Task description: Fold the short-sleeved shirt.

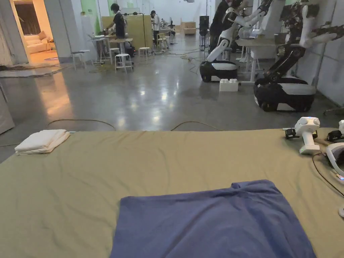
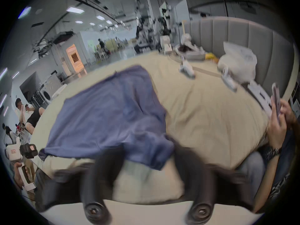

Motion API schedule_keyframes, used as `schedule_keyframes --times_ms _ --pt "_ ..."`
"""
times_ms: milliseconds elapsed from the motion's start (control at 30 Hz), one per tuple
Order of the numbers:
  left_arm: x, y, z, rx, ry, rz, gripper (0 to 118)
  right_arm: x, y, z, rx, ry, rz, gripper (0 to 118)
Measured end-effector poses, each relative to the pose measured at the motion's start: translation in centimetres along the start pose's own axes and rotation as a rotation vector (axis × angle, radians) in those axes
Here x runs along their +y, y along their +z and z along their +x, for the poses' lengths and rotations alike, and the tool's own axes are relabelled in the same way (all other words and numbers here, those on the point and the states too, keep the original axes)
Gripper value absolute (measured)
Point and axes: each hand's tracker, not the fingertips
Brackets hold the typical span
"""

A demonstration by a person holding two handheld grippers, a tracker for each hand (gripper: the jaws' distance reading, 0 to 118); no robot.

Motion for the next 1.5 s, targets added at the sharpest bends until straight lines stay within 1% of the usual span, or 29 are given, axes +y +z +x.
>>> schedule_keyframes --times_ms 33,100,167,233,367,433,500,600,633,667,700,733,767,800,833,867,900,933,967,1033,1100,1167,1233,1300,1400,1433,1500 --pt "0.0 0.8 -0.3 -0.013 0.014 0.056 115 -0.3 -0.2 0.5 0.013 -0.016 -0.028 91" --pt "0.8 2.6 -0.3 -0.034 0.005 0.142 115 -0.3 0.2 1.2 0.009 -0.011 0.002 89" --pt "1.8 5.5 0.9 0.009 -0.070 0.281 115 0.4 0.9 2.0 -0.028 -0.004 0.070 89" --pt "2.7 9.1 3.0 0.036 -0.170 0.422 115 1.8 3.0 1.4 -0.004 0.017 0.177 89" --pt "2.5 16.0 8.3 0.100 -0.378 0.696 115 4.4 9.2 -1.8 0.049 0.119 0.441 89" --pt "1.9 18.4 10.6 0.174 -0.426 0.789 115 4.9 12.0 -3.6 0.086 0.160 0.556 89" --pt "1.1 20.3 12.3 0.173 -0.450 0.844 114 5.2 14.2 -5.1 0.128 0.210 0.650 84" --pt "-0.1 22.0 14.5 0.202 -0.486 0.896 114 5.2 16.9 -7.9 0.121 0.300 0.734 81" --pt "-0.7 22.7 15.1 0.181 -0.509 0.917 114 5.2 17.4 -8.5 0.123 0.332 0.745 75" --pt "-1.2 22.9 15.4 0.164 -0.528 0.931 114 5.1 17.8 -8.9 0.128 0.352 0.758 60" --pt "-1.6 23.3 15.8 0.138 -0.541 0.937 113 5.2 18.6 -10.2 0.132 0.352 0.758 46" --pt "-1.8 23.8 16.3 0.120 -0.537 0.928 112 5.0 19.0 -10.6 0.129 0.354 0.766 25" --pt "-2.1 24.2 16.8 0.107 -0.533 0.914 110 4.7 19.3 -11.0 0.131 0.353 0.779 8" --pt "-2.3 24.3 17.0 0.095 -0.530 0.910 106 4.5 19.6 -11.1 0.142 0.350 0.791 7" --pt "-2.6 24.5 17.1 0.072 -0.525 0.908 96 4.4 19.8 -11.1 0.165 0.351 0.793 3" --pt "-2.9 24.5 17.3 0.069 -0.520 0.907 65 4.1 19.9 -11.3 0.165 0.348 0.796 0" --pt "-3.0 24.4 17.5 0.074 -0.507 0.906 22 3.8 20.0 -11.4 0.166 0.345 0.801 0" --pt "-3.0 24.1 17.5 0.090 -0.497 0.909 0 3.8 20.0 -11.5 0.174 0.347 0.795 0" --pt "-3.7 24.0 17.3 0.093 -0.488 0.943 0 3.8 20.0 -11.4 0.176 0.350 0.791 0" --pt "-3.2 24.1 17.2 0.039 -0.468 0.888 0 3.5 19.9 -11.6 0.168 0.356 0.791 0" --pt "-2.8 24.2 16.8 0.049 -0.467 0.910 0 3.6 19.9 -11.8 0.169 0.365 0.785 0" --pt "-2.6 24.0 16.8 0.072 -0.480 0.904 0 3.6 19.9 -11.8 0.169 0.368 0.787 0" --pt "-1.9 24.0 16.3 0.065 -0.468 0.893 0 3.8 19.8 -11.6 0.167 0.365 0.787 0" --pt "-1.3 23.1 15.5 0.066 -0.441 0.842 0 3.9 19.6 -11.3 0.171 0.355 0.780 0" --pt "0.2 19.8 12.9 0.075 -0.403 0.632 0 3.4 19.1 -10.9 0.185 0.327 0.740 0" --pt "0.6 18.2 11.7 0.072 -0.386 0.551 11 3.2 18.8 -10.7 0.195 0.318 0.716 0" --pt "0.9 14.6 8.9 0.044 -0.372 0.400 61 2.7 18.0 -10.0 0.201 0.307 0.678 0"
